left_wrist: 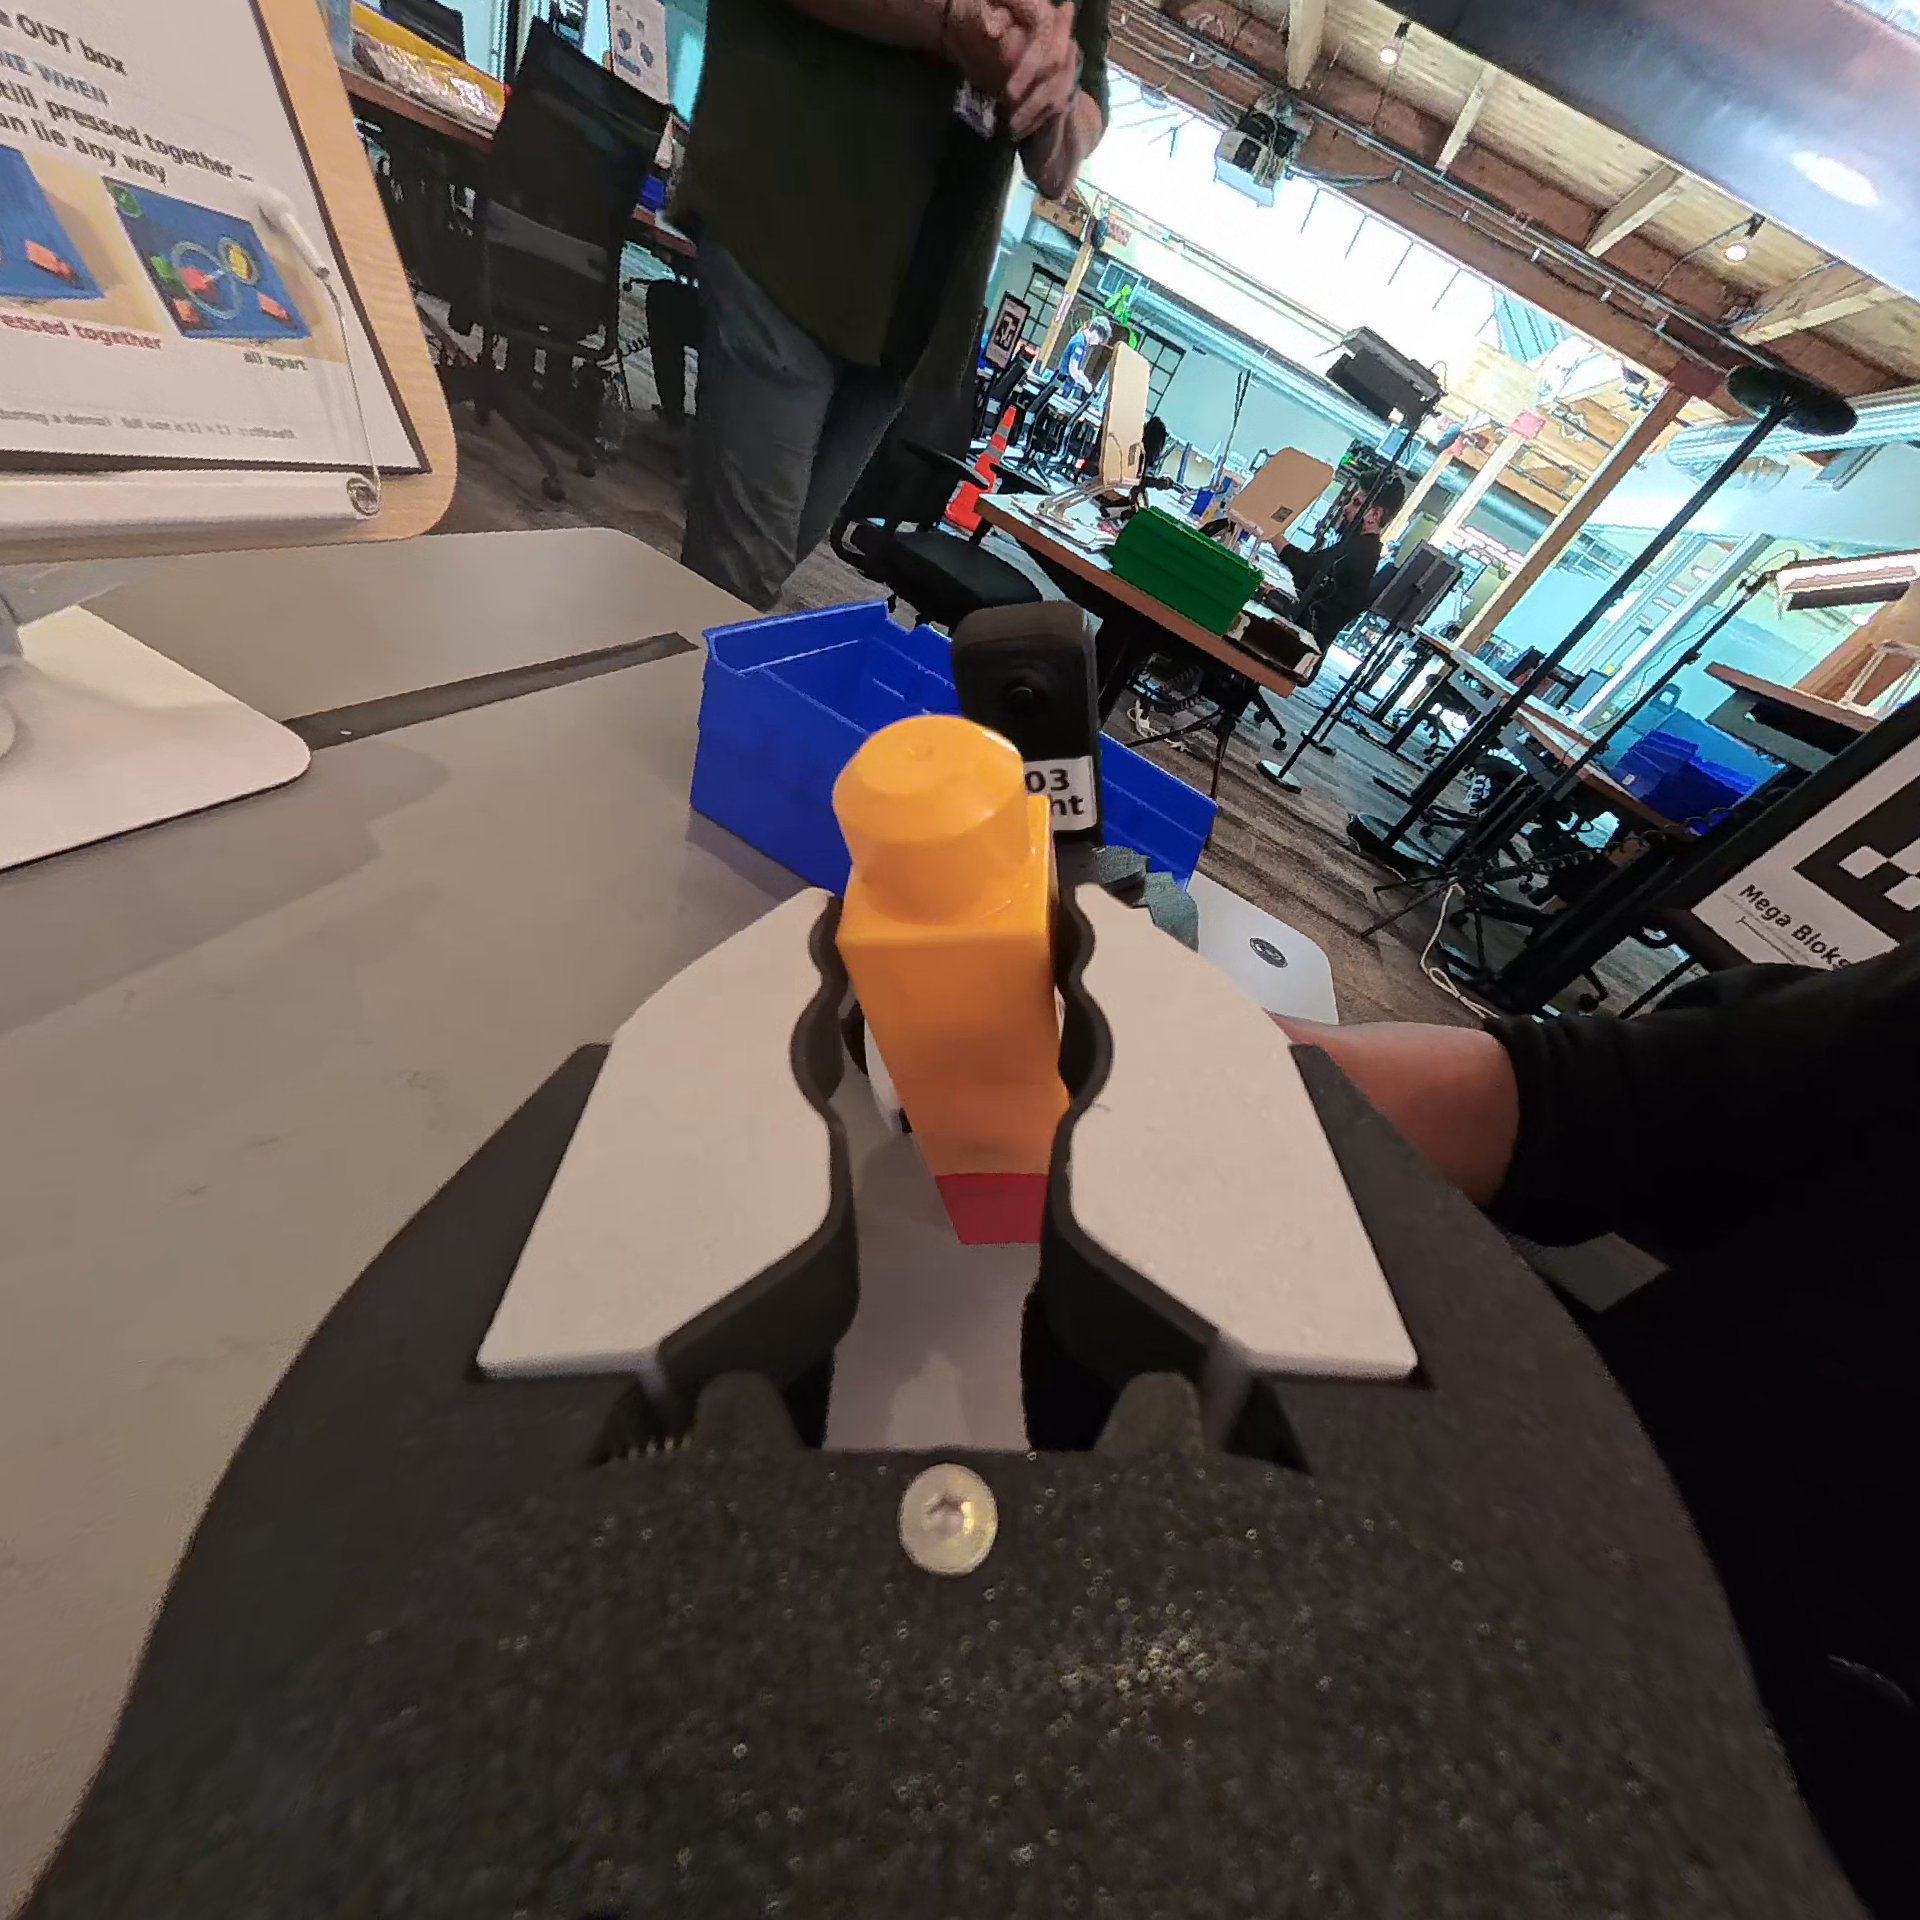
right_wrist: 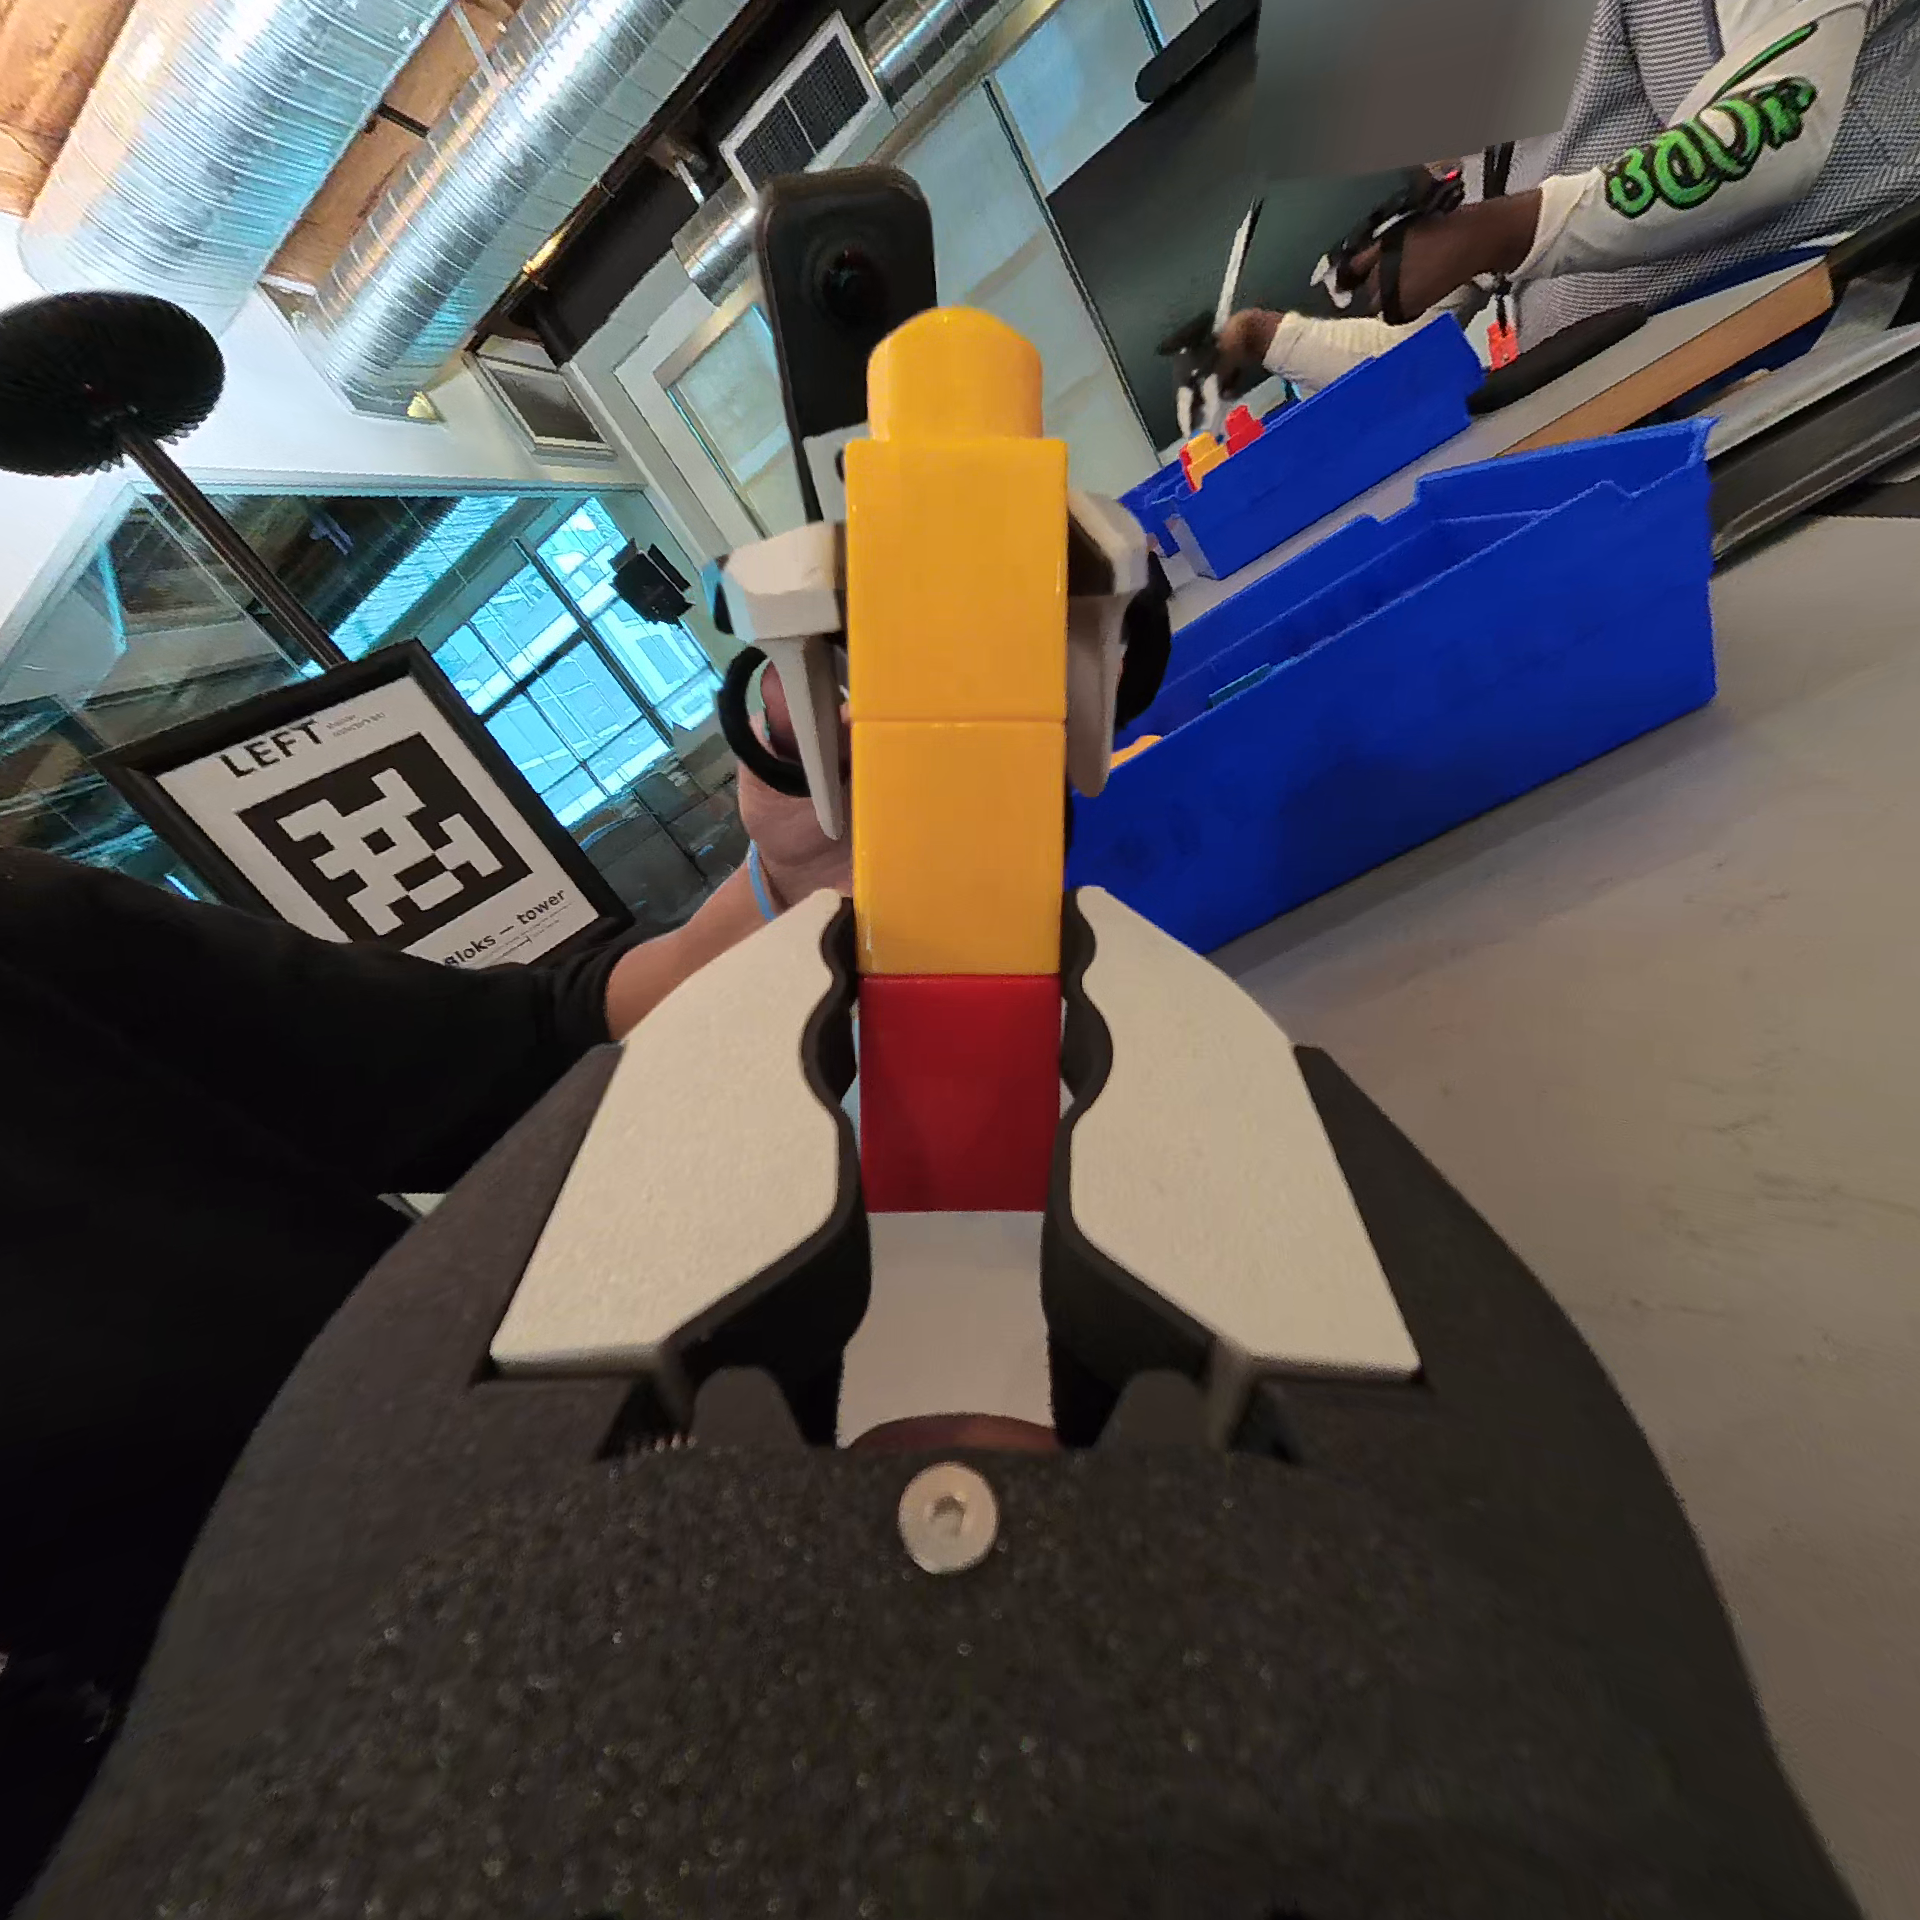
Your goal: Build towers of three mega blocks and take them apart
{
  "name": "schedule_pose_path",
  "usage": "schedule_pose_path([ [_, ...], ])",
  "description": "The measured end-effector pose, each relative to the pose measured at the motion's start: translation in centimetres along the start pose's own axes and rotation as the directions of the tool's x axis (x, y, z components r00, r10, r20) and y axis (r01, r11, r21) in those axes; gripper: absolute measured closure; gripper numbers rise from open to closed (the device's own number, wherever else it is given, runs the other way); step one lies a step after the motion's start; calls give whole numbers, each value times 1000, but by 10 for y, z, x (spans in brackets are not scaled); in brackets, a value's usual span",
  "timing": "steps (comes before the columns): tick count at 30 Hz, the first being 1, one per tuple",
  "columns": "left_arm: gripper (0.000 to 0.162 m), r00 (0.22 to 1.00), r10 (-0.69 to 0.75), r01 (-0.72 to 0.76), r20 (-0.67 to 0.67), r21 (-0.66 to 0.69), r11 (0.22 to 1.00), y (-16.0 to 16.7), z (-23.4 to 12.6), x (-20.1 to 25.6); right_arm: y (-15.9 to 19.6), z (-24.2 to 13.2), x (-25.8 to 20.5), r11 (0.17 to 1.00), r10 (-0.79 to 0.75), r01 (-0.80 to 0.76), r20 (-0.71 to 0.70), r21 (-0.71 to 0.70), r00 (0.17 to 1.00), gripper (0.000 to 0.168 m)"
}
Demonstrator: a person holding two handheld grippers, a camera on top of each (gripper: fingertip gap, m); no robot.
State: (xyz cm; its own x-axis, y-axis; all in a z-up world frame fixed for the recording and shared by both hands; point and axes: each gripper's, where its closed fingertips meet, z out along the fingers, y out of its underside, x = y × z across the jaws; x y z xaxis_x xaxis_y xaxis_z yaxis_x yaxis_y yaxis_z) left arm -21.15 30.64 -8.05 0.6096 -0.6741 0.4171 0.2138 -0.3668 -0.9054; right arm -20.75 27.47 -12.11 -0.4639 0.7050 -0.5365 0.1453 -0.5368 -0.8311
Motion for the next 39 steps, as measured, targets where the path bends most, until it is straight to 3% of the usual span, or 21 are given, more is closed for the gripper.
schedule_pose_path([
  [4, 124, 999, -4, 3, 35, 7, 1000, -2, -1, -5, -4, -1, 12, 998, -51, 46, -115, -45, 992, 129],
  [7, 125, 992, 30, -32, 121, 16, 999, -7, 0, -15, -3, -7, 25, 980, -179, 148, -263, -135, 948, 119],
  [11, 125, 953, 8, -13, 304, 14, 1000, -15, -5, -42, -12, -14, 41, 906, -417, 315, -479, -283, 772, 112],
  [14, 125, 934, -30, 31, 355, 4, 1000, -13, -4, -52, -22, -15, 46, 844, -536, 386, -577, -371, 617, 111],
  [16, 125, 930, -56, 58, 364, 6, 998, -10, -1, -54, -23, -11, 51, 826, -564, 386, -606, -411, 561, 113],
  [24, 125, 924, -66, 80, 377, -19, 997, 2, 12, -49, -33, -2, 59, 842, -538, 355, -667, -405, 515, 131],
  [30, 120, 931, -9, 17, 364, -17, 1000, -5, 8, -31, -36, -10, 58, 846, -532, 371, -665, -384, 524, 132],
  [32, 102, 928, -5, -3, 372, 20, 1000, -11, -6, -21, -44, -19, 50, 856, -512, 390, -671, -341, 537, 132],
  [36, 100, 909, 57, -88, 414, 58, 994, 3, -40, 1, -81, -51, 11, 840, -502, 485, -689, -243, 523, 133],
  [39, 101, 889, 82, -116, 450, 48, 992, 38, -56, 12, -124, -102, -19, 783, -521, 576, -752, -233, 404, 132],
])
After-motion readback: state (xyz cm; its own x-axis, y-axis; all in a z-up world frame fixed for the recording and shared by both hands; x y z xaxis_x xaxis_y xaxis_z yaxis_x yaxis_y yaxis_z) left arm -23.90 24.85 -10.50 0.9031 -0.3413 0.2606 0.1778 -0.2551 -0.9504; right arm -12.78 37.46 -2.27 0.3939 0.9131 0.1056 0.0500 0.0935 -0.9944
